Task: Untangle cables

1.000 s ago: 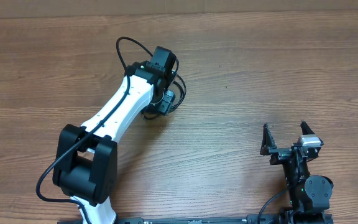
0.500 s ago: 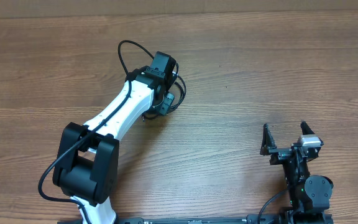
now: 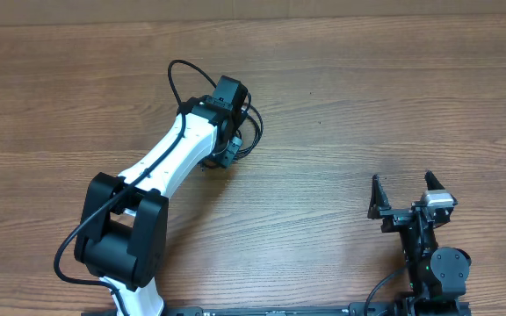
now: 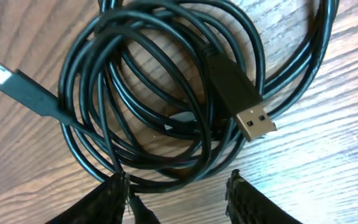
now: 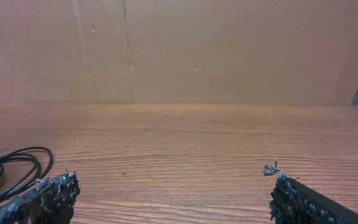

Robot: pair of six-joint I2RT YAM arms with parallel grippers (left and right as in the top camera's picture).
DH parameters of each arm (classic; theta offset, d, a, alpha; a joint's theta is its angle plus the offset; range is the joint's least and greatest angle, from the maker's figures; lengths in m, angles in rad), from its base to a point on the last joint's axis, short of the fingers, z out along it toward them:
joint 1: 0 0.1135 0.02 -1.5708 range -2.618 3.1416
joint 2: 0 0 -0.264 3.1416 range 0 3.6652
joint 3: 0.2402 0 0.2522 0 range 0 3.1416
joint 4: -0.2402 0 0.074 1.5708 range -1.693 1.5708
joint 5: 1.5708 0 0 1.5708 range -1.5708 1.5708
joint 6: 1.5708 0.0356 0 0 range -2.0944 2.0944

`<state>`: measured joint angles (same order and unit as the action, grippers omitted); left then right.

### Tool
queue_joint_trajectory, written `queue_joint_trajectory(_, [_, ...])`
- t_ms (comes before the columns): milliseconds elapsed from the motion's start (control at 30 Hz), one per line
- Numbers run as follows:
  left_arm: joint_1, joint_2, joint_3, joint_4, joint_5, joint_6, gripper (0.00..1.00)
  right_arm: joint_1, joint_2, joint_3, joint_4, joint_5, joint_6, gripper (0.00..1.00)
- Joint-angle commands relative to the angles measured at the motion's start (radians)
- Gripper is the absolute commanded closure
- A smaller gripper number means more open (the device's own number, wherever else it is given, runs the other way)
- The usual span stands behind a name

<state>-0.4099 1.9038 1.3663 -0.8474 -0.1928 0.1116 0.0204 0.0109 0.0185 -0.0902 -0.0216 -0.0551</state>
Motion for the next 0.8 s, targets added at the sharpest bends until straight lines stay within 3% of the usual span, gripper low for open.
queue_joint_trajectory(0, [0.006, 0.008, -0.008, 0.025, -0.008, 0.008, 0.45, 0.003, -0.008, -0.010, 0.006, 0.005, 0.005, 0.00])
queue_joint_trajectory(333, [0.026, 0.024, -0.008, 0.074, 0.052, 0.008, 0.45, 0.003, -0.008, -0.010, 0.006, 0.005, 0.005, 0.00])
queue_joint_trajectory(767, [0.059, 0.096, 0.004, 0.097, 0.002, 0.005, 0.57, 0.003, -0.008, -0.010, 0.006, 0.005, 0.005, 0.00])
